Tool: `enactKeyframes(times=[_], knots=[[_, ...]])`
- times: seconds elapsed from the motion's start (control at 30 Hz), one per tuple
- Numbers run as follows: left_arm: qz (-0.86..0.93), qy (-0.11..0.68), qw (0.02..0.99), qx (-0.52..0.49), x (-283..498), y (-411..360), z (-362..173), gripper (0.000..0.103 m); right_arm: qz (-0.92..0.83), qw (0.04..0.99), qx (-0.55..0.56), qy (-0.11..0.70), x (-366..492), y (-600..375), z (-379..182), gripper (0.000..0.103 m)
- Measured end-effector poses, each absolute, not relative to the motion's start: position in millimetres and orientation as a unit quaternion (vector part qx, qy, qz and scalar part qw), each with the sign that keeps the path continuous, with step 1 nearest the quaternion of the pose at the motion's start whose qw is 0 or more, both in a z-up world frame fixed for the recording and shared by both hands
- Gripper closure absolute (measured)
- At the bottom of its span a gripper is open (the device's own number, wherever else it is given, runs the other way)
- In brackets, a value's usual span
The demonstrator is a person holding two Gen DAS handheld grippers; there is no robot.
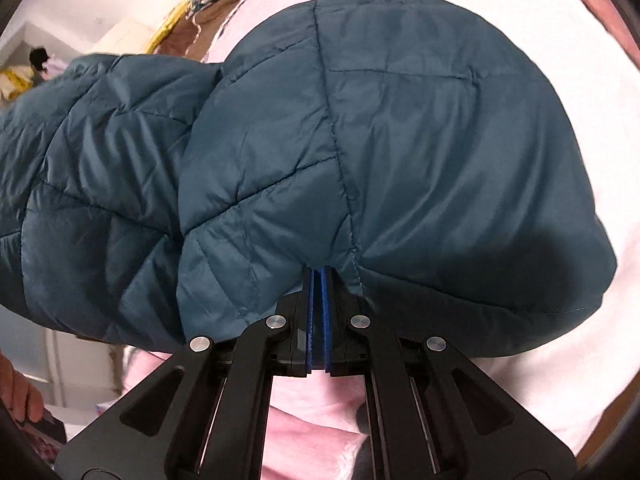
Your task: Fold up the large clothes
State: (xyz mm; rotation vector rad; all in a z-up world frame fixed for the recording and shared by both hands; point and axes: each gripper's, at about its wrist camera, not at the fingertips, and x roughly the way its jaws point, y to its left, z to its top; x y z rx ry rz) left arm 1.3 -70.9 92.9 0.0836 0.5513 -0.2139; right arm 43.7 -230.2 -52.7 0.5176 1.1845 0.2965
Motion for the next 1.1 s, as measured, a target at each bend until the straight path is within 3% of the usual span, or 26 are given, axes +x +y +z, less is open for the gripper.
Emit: enactKeyframes(times=[0.13, 0.37, 0.63, 0.87, 1.03, 1.1], knots=[[-0.150, 0.267, 0.948, 0.081, 4.3, -113.8, 90.9, 0.074, 0.153, 0.774, 0.284, 0.544, 37.1, -250.0, -54.3, 0.099], [-0.212, 0.278, 0.927, 0.132, 13.9, -178.0, 69.4, 0.074, 0.106, 0.816, 0.324, 0.466, -2.6, -332.7, -18.4, 0.099], [-0.264, 0.296, 0.900, 0.180, 21.7, -230.7, 33.7, 0.074, 0.081, 0.778, 0.373, 0.499, 9.1, -356.8, -63.7, 0.096], [-0.290, 0.333, 0.876, 0.194, 33.0, -258.8, -0.1, 0.072, 0.093, 0.770, 0.387, 0.499, 11.0, -354.3, -67.3, 0.096], [-0.305, 0.345, 0.861, 0.213, 30.1, -265.9, -20.9, 0.061, 0.095, 0.769, 0.390, 0.497, 9.9, -369.3, -73.5, 0.096], [-0.317, 0.344, 0.858, 0.212, 26.9, -266.6, -17.0, 0.046, 0.094, 0.771, 0.387, 0.496, 9.8, -374.5, -71.8, 0.096]])
